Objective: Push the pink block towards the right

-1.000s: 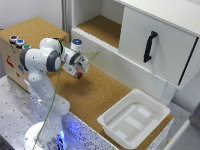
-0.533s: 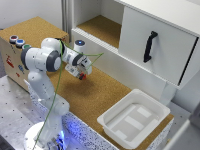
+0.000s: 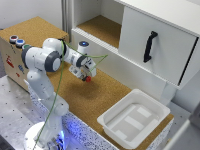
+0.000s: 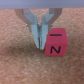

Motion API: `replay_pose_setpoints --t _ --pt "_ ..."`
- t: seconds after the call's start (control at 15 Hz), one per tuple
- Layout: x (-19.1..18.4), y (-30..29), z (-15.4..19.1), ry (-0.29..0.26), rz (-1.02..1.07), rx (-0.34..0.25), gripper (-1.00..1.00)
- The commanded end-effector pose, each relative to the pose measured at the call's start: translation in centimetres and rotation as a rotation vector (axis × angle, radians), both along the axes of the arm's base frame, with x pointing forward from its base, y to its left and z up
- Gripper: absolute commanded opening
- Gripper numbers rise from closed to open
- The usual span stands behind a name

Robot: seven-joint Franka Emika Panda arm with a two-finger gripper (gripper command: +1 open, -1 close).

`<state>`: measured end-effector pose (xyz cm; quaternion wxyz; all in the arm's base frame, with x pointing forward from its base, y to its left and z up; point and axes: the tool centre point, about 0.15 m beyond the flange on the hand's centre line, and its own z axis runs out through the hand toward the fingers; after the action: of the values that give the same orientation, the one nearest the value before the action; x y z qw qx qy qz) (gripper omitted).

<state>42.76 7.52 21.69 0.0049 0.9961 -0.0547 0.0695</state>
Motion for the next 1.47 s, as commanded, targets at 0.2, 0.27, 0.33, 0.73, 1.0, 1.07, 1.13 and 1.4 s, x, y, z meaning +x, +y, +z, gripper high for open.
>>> replay_pose_setpoints --t 0.2,0.27,0.33,0.73,1.0,1.07,1.13,1.4 --pt "0.5 -5.0 0.8 0.054 -0.075 -0.118 -1.00" --pt "0.7 -5.6 0.7 0.055 -0.080 -0.125 -1.00" --pt "0.8 -6.3 0.5 0.055 -0.090 -0.127 -1.00" --pt "0.0 -5.6 2.7 -0.019 -0.059 -0.069 -1.00" --pt "-2.4 -3.5 7.0 -0.069 -0.052 -0.089 1.00" --pt "-3.1 -3.4 8.4 -0.090 -0.070 -0.102 1.00" --pt "-3.8 -3.2 9.9 -0.115 -0.085 -0.100 1.00" --pt "-3.8 -3.2 9.9 -0.115 -0.085 -0.100 1.00"
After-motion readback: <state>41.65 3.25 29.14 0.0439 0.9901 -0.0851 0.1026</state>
